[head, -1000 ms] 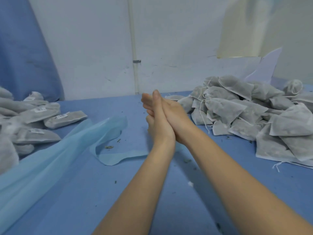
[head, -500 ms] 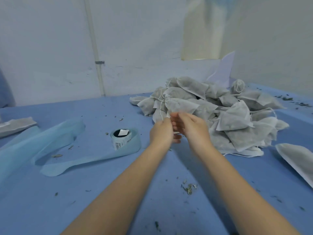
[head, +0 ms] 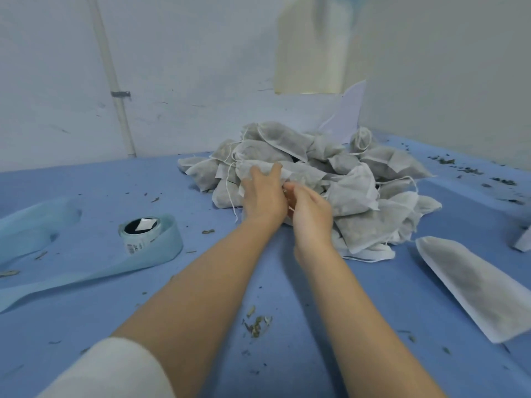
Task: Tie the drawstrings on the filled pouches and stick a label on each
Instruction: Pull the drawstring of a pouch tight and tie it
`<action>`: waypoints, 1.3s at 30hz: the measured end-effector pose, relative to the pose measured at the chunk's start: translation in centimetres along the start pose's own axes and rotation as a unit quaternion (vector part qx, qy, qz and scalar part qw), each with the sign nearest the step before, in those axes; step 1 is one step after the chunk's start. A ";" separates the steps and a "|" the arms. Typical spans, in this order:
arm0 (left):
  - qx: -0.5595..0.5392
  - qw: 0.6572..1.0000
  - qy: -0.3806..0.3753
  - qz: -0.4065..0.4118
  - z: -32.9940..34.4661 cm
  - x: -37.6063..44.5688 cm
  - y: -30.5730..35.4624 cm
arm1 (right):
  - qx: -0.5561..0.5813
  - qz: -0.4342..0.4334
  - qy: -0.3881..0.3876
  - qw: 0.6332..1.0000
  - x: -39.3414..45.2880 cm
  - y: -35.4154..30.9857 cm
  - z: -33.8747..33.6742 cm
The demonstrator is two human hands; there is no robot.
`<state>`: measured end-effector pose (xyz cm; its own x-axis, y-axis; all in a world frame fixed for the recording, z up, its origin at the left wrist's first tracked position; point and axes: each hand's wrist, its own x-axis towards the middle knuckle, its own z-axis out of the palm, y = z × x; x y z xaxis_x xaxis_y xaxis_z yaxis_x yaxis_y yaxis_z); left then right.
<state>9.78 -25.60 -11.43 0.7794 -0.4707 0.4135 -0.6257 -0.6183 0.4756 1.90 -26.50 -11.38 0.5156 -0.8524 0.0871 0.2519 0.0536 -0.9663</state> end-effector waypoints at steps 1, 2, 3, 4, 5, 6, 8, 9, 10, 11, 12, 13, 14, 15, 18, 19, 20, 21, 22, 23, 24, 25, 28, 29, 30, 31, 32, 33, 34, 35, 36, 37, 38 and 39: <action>0.014 1.000 0.004 0.004 0.0 0.1 0.1 | -0.003 -0.005 0.004 1.000 0.1 0.0 -0.1; 0.026 1.000 0.011 0.009 0.0 0.1 0.1 | -0.008 -0.013 0.006 1.000 0.2 0.0 -0.2; 0.034 0.999 0.017 0.015 -0.2 0.2 0.1 | -0.015 -0.021 0.008 1.000 0.2 -0.1 -0.3; 0.040 0.999 0.025 0.020 -0.4 0.2 0.1 | -0.022 -0.031 0.008 0.999 0.2 -0.2 -0.4; 0.043 0.998 0.035 0.024 -0.6 0.1 0.0 | -0.033 -0.043 0.007 0.998 0.2 -0.2 -0.5; 0.041 0.997 0.051 0.029 -0.9 0.0 0.0 | -0.051 -0.057 0.008 0.997 0.1 -0.1 -0.5; 0.008 0.995 0.095 0.039 -1.6 -0.7 -0.1 | -0.098 -0.089 0.015 0.991 0.0 0.0 -0.8; -0.021 0.992 0.117 0.040 -2.1 -1.2 -0.1 | -0.116 -0.108 0.015 0.987 0.0 0.1 -1.1; -0.056 0.988 0.137 0.039 -2.6 -1.8 -0.2 | -0.132 -0.130 0.007 0.983 -0.1 0.1 -1.3; -0.098 0.983 0.152 0.034 -3.1 -2.6 -0.2 | -0.145 -0.152 -0.007 0.978 -0.2 0.1 -1.5; -0.148 0.976 0.159 0.023 -3.7 -3.3 -0.3 | -0.153 -0.169 -0.025 0.973 -0.3 0.1 -1.6; -0.201 0.967 0.155 0.005 -4.5 -4.0 -0.4 | -0.159 -0.182 -0.044 0.969 -0.3 0.1 -1.7; -0.250 0.958 0.143 -0.020 -5.3 -4.7 -0.6 | -0.171 -0.194 -0.062 0.964 -0.4 0.1 -1.6; -0.287 0.948 0.126 -0.054 -6.0 -5.3 -0.9 | -0.189 -0.207 -0.078 0.957 -0.6 0.1 -1.5; -0.372 0.912 0.073 -0.158 -7.7 -6.5 -2.3 | -0.221 -0.220 -0.123 0.942 -1.1 0.5 -1.2; -0.404 0.894 0.059 -0.185 -8.2 -6.9 -2.8 | -0.222 -0.216 -0.134 0.941 -1.3 0.7 -1.1; -0.432 0.877 0.048 -0.207 -8.7 -7.2 -3.1 | -0.228 -0.213 -0.139 0.940 -1.5 0.8 -1.1; -0.449 0.864 0.043 -0.224 -9.2 -7.6 -3.5 | -0.239 -0.214 -0.138 0.937 -1.7 0.9 -1.1; -0.460 0.855 0.044 -0.237 -9.7 -7.9 -3.9 | -0.253 -0.218 -0.131 0.933 -1.9 1.1 -1.1; -0.466 0.848 0.048 -0.247 -10.1 -8.3 -4.3 | -0.270 -0.219 -0.120 0.930 -2.0 1.2 -1.1; -0.467 0.846 0.054 -0.254 -10.4 -8.5 -4.6 | -0.289 -0.219 -0.110 0.925 -2.0 1.3 -1.1; -0.460 0.847 0.063 -0.259 -10.6 -8.8 -5.0 | -0.313 -0.217 -0.102 0.919 -1.9 1.4 -1.2; -0.385 0.883 0.097 -0.250 -11.1 -9.7 -6.1 | -0.389 -0.205 -0.096 0.893 -1.8 1.4 -1.2; -0.340 0.906 0.101 -0.233 -11.2 -10.1 -6.3 | -0.400 -0.208 -0.096 0.887 -1.8 1.4 -1.2; -0.294 0.927 0.103 -0.208 -11.1 -10.6 -6.3 | -0.401 -0.212 -0.101 0.885 -1.8 1.4 -1.1; -0.251 0.946 0.108 -0.174 -11.0 -11.0 -6.4 | -0.395 -0.216 -0.108 0.886 -1.8 1.4 -1.0; -0.209 0.961 0.124 -0.133 -10.8 -11.3 -6.5 | -0.391 -0.219 -0.114 0.887 -1.9 1.4 -0.9; -0.175 0.969 0.147 -0.090 -10.5 -11.5 -6.4 | -0.388 -0.219 -0.118 0.887 -1.9 1.5 -0.8; -0.155 0.972 0.171 -0.049 -10.3 -11.8 -6.3 | -0.388 -0.216 -0.119 0.888 -1.9 1.4 -0.8; -0.152 0.970 0.189 -0.012 -10.3 -12.0 -5.9 | -0.389 -0.211 -0.119 0.889 -1.8 1.4 -0.8; -0.152 0.967 0.203 0.021 -10.3 -12.2 -5.6 | -0.391 -0.205 -0.116 0.890 -1.6 1.3 -0.9; -0.148 0.963 0.219 0.052 -10.4 -12.3 -5.2 | -0.394 -0.200 -0.110 0.890 -1.4 1.2 -1.1; -0.134 0.959 0.235 0.082 -10.4 -12.3 -4.9 | -0.397 -0.198 -0.104 0.890 -1.3 1.1 -1.1; -0.111 0.956 0.248 0.111 -10.3 -12.3 -4.6 | -0.402 -0.198 -0.099 0.888 -1.1 1.0 -1.2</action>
<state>2.79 -10.47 -10.69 0.5502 -0.1844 0.8144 -0.8080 -0.3640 0.4634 0.56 -26.12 -12.76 0.6702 -0.6093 0.4237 -0.1800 -0.6873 -0.7037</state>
